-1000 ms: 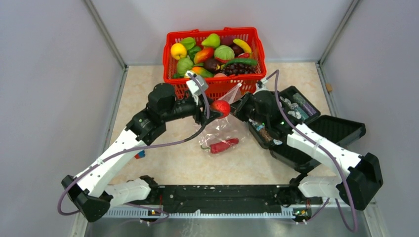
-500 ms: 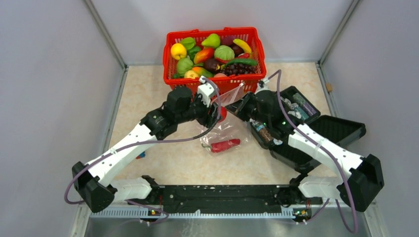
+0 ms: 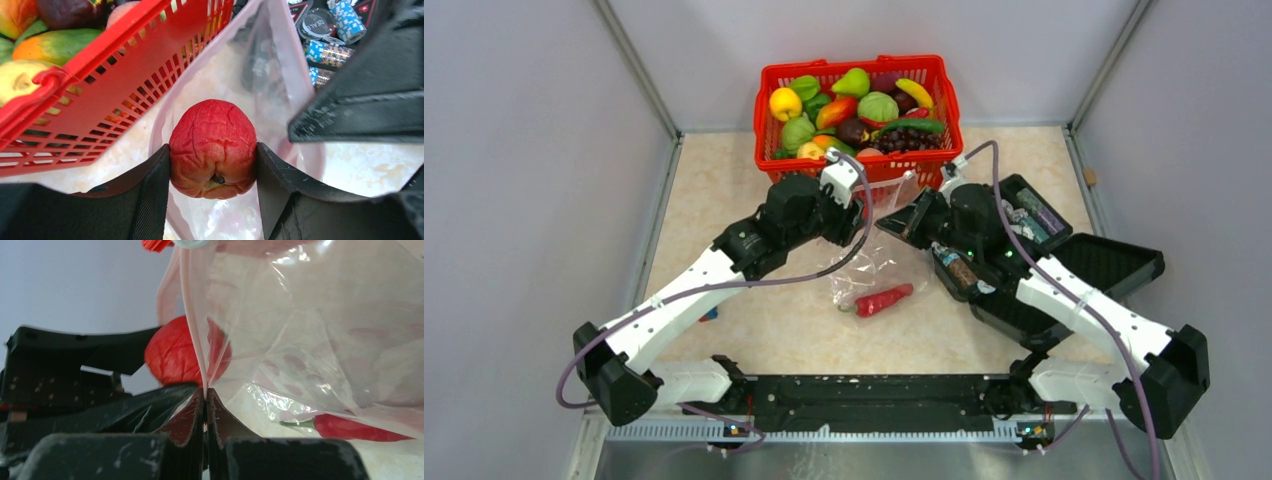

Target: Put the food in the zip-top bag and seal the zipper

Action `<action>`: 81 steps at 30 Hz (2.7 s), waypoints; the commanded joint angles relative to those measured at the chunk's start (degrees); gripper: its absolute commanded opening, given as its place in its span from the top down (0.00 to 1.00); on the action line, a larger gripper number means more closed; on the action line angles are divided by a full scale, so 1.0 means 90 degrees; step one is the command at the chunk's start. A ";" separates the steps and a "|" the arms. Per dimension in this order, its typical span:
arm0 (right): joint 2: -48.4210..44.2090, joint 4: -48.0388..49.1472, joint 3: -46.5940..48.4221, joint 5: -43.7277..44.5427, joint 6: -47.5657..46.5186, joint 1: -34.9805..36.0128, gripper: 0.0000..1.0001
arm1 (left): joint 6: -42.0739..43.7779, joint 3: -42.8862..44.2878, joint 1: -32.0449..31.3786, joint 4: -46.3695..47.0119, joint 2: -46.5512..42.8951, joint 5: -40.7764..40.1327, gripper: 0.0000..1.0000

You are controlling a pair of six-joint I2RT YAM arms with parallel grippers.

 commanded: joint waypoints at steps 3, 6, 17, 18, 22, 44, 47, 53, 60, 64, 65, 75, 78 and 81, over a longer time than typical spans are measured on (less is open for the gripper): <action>-0.0661 0.0024 0.0084 -0.0438 -0.0277 0.0049 1.00 | 0.0371 0.0598 -0.0036 0.0085 0.0217 -0.0071 0.57; -0.0770 -0.0630 0.0275 -0.0193 -0.0434 0.0047 1.00 | 0.0487 0.0786 -0.0037 -0.0109 0.0241 0.0416 0.52; -0.1020 -0.0565 0.0132 -0.0855 -0.0500 0.0052 1.00 | 0.0570 0.1282 -0.0037 -0.0693 0.0536 0.1419 0.38; -0.1056 -0.0453 0.0099 -0.0863 -0.0431 0.0048 1.00 | 0.0604 0.1350 -0.0037 -0.0822 0.0590 0.1406 0.36; -0.1076 -0.0282 0.0189 -0.0864 -0.0382 0.0048 1.00 | 0.0653 0.1428 -0.0037 -0.1032 0.0651 0.1184 0.30; -0.1066 -0.0327 -0.0013 -0.0361 -0.0170 0.0029 1.00 | 0.0381 0.0910 -0.0037 -0.0161 -0.0374 0.1366 0.09; -0.1070 -0.0292 -0.0056 -0.0366 -0.0131 0.0028 1.00 | 0.0275 0.0793 -0.0037 -0.0012 -0.0503 0.1163 0.09; -0.1066 -0.0272 -0.0098 -0.0368 -0.0124 0.0027 1.00 | 0.0195 0.0577 -0.0010 0.0267 -0.0747 0.0725 0.01; -0.1099 -0.0291 -0.0136 -0.0357 -0.0129 0.0018 1.00 | 0.0040 0.0680 0.0516 0.0460 -0.0735 0.0351 0.01; -0.1139 -0.0298 -0.0184 -0.0347 -0.0141 0.0018 1.00 | -0.0477 0.0904 0.1153 0.0650 -0.0536 0.0131 0.01; -0.1144 -0.0303 -0.0196 -0.0351 -0.0140 0.0018 1.00 | -0.0658 0.0989 0.1349 0.0680 -0.0466 0.0134 0.01; -0.1426 -0.0818 -0.0214 -0.0093 -0.0196 0.0018 1.00 | -0.0675 0.2128 0.2051 0.0598 0.0791 0.0783 0.01; -0.1673 -0.1097 -0.0312 0.0116 -0.0165 0.0018 1.00 | -0.0523 0.2623 0.2191 0.0450 0.1352 0.1302 0.01; -0.1877 -0.1326 -0.0400 0.0248 -0.0154 0.0018 1.00 | -0.0535 0.2970 0.2284 0.0586 0.1758 0.1394 0.01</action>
